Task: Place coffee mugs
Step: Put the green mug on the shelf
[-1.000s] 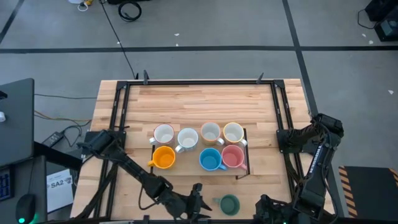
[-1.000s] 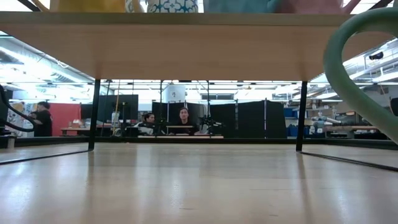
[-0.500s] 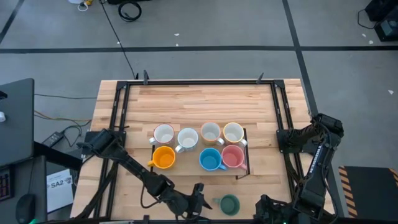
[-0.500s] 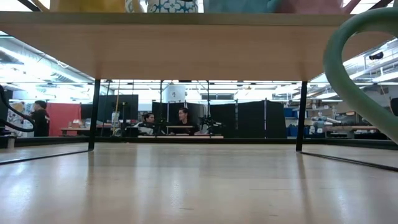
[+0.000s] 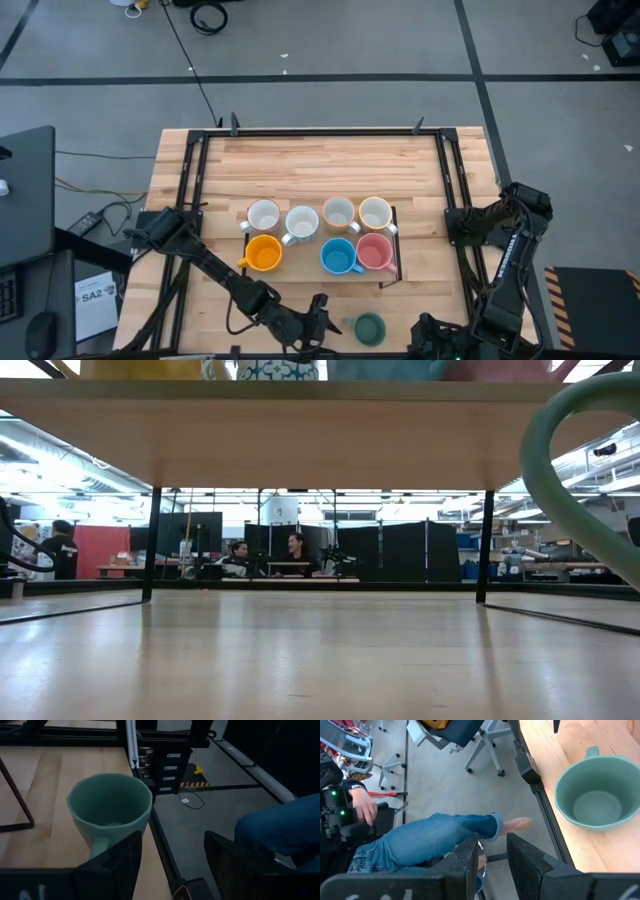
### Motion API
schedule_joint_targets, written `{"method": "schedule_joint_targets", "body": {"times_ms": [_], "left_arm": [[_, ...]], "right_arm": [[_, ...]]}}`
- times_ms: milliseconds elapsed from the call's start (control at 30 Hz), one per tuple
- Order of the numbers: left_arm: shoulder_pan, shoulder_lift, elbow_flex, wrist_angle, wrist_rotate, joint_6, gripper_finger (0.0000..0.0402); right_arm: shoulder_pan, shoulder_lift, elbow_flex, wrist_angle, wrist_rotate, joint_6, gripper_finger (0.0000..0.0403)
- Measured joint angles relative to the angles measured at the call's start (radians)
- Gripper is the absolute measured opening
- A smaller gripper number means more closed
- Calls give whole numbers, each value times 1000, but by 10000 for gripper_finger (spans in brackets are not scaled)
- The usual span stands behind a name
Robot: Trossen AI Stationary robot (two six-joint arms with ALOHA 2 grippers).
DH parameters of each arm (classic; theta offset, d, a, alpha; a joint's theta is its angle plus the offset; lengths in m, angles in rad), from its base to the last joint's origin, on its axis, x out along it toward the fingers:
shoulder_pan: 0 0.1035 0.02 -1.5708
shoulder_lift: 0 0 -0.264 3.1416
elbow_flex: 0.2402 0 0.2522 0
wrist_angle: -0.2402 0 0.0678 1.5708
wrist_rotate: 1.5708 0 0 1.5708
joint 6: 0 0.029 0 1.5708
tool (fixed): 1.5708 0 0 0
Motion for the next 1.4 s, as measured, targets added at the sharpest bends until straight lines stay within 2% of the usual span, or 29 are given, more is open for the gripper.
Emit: {"method": "schedule_joint_targets", "body": {"times_ms": [100,467,567,967,1100,1233,1400], "left_arm": [[-4,0,0,0,-37,-7,222],[-103,0,0,0,-357,63,222],[-120,0,0,-1,-408,63,222],[-146,48,0,-2,-462,51,221],[-141,48,0,-1,-471,52,221],[-139,48,0,-1,-471,52,221],[-140,48,0,-1,-471,52,221]], "right_arm": [[0,0,0,0,0,0,108],[0,0,0,0,0,-3,108],[0,0,0,0,0,-3,108],[0,0,0,-1,1,-26,108],[-4,0,0,-4,41,-22,108],[-17,0,0,-18,89,23,107],[-45,0,0,-117,84,152,107]]}}
